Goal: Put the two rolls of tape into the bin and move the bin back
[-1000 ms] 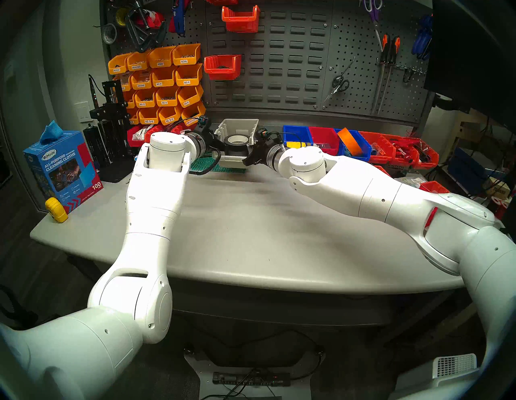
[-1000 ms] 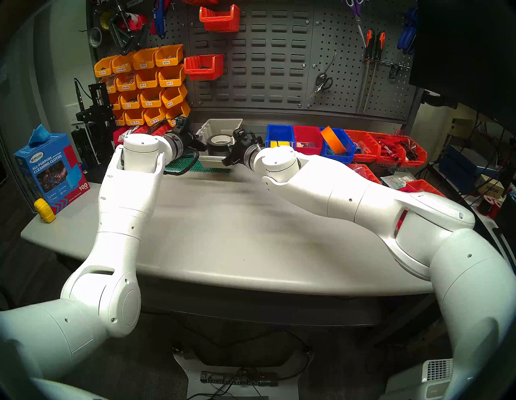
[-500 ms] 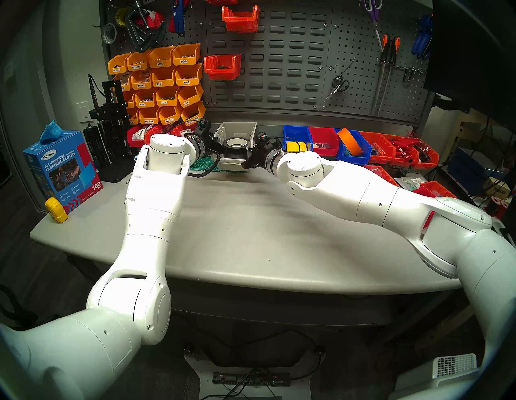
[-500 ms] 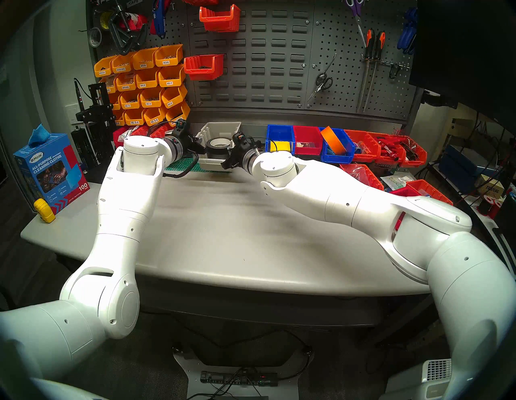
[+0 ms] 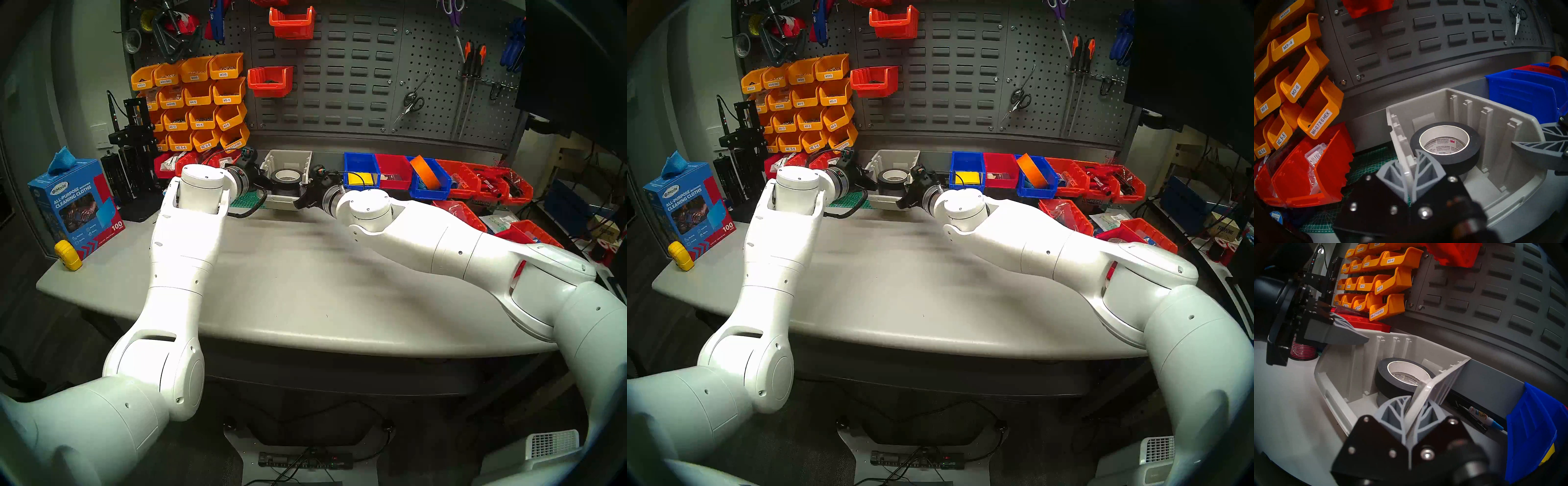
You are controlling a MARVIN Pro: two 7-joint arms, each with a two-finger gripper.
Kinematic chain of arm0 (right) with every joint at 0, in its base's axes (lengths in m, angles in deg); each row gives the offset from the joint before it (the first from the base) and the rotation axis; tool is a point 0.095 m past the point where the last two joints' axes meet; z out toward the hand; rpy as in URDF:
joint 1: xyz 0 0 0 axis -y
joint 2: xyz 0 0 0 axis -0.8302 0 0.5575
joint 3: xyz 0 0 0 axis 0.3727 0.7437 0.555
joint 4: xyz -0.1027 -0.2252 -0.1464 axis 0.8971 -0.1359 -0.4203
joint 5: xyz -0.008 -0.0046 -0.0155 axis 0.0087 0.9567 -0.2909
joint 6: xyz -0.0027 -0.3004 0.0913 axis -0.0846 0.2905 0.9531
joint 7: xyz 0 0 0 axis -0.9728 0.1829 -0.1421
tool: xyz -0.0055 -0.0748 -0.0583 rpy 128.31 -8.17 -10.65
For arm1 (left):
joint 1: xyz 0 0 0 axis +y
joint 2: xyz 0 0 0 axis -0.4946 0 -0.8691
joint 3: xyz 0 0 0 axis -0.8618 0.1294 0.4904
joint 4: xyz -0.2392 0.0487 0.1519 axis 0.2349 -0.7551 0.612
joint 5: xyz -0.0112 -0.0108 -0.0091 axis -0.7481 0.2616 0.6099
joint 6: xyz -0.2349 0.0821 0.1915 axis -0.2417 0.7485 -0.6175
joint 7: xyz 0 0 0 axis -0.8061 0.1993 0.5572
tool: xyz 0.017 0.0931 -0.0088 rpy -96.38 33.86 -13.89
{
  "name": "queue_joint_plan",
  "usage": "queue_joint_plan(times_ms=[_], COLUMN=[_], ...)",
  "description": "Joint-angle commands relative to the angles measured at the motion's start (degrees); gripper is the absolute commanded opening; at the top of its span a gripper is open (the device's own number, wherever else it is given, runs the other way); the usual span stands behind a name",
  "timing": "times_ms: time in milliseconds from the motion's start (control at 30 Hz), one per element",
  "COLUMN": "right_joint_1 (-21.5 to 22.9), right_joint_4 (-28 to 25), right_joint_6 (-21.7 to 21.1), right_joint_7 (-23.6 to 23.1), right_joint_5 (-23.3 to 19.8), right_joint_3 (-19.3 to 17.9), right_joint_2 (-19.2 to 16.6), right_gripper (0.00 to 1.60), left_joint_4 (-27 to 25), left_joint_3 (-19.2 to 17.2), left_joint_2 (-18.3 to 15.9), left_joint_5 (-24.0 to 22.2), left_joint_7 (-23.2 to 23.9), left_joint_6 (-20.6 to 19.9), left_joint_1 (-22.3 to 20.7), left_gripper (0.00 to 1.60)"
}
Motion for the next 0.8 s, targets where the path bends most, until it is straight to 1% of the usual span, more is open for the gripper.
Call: queue_joint_plan(times_ms=[0,233,267,300,333,367,400,767], right_joint_1=[-0.31,-0.42,-0.45,-0.48,-0.49,-0.50,-0.54,-1.19], right_joint_4=[-0.43,-0.21,-0.22,-0.21,-0.22,-0.26,-0.34,-2.70], right_joint_6=[0.91,0.80,0.60,0.66,0.66,0.64,0.62,-0.23], right_joint_7=[-0.17,-0.56,-0.37,-0.49,-0.47,-0.41,-0.40,1.64], right_joint_5=[-0.25,-0.57,-0.62,-0.70,-0.70,-0.67,-0.66,-0.89], right_joint_3=[-0.29,-0.08,-0.04,-0.04,-0.03,-0.01,-0.01,-0.06], right_joint_2=[0.82,0.86,0.88,0.86,0.86,0.86,0.84,-0.19], right_gripper=[0.00,0.00,0.28,0.73,1.25,1.34,1.60,1.60], left_joint_4=[-1.89,-2.72,-2.86,-2.94,-3.00,-3.09,-3.18,-4.92], left_joint_3=[0.11,0.29,0.50,0.47,0.46,0.53,0.55,0.74], left_joint_2=[-0.22,-0.09,-0.15,-0.08,-0.05,-0.07,-0.05,-0.53], left_joint_5=[-0.02,0.92,1.28,1.35,1.40,1.54,1.60,2.03], left_joint_7=[0.29,-0.13,-0.29,-0.34,-0.38,-0.49,-0.57,0.18], left_joint_6=[0.51,0.36,0.25,0.20,0.18,0.26,0.19,-0.70], left_joint_1=[-0.86,0.08,0.15,0.22,0.27,0.34,0.40,1.44], left_gripper=[0.00,0.00,0.00,1.04,1.60,1.60,1.60,1.60])
